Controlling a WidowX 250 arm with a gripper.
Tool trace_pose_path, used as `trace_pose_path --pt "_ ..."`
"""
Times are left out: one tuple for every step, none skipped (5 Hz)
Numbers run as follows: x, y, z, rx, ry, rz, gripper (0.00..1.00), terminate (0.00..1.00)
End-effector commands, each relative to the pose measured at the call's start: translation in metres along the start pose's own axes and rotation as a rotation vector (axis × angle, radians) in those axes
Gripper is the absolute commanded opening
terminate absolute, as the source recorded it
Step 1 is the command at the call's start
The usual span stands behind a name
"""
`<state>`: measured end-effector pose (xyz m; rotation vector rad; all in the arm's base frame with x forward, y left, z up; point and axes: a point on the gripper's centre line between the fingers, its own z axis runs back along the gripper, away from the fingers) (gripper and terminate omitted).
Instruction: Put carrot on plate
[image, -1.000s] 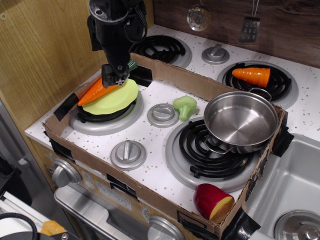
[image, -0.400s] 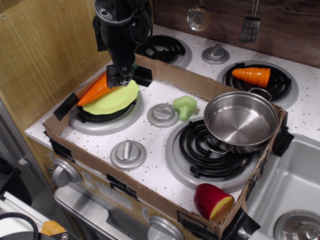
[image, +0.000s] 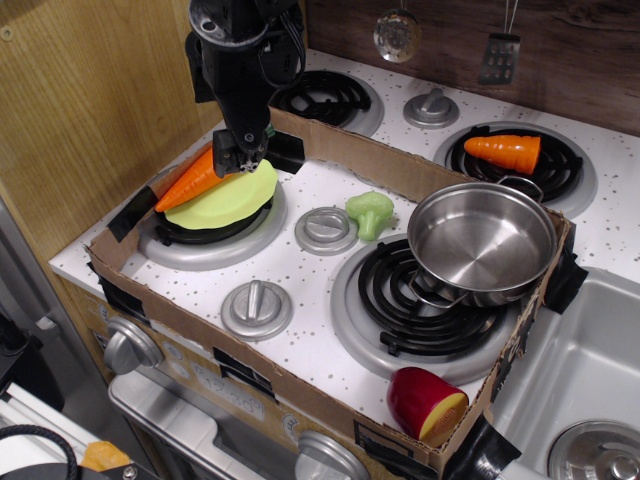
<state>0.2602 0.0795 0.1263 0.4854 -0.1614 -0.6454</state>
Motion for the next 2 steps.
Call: trace_pose_path --pt "0.0141 0.0106 0.0166 0.037 -0.033 0.011 1.00 0.00" --pt "0.0141 0.0106 0.0166 0.037 -0.033 0.011 1.00 1.00"
